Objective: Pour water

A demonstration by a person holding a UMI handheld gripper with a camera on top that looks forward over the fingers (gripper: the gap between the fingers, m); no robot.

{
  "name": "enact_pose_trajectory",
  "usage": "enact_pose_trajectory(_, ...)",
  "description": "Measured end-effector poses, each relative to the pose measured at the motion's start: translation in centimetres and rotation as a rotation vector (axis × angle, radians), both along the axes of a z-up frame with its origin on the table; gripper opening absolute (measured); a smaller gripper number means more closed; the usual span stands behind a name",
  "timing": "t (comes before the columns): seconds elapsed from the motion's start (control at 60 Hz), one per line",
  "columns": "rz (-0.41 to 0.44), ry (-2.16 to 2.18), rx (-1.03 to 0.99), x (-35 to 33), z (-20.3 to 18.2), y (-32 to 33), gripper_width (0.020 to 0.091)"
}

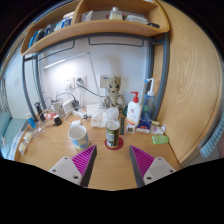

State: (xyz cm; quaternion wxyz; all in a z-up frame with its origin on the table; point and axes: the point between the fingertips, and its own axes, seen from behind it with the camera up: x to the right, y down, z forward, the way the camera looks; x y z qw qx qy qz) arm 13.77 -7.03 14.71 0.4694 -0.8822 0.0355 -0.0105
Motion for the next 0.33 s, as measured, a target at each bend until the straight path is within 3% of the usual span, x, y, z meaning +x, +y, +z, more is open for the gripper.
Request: enact_pose_trajectory(0.333,-0.021,-0.021,0.005,1.3,1.3,0.2,0.0651)
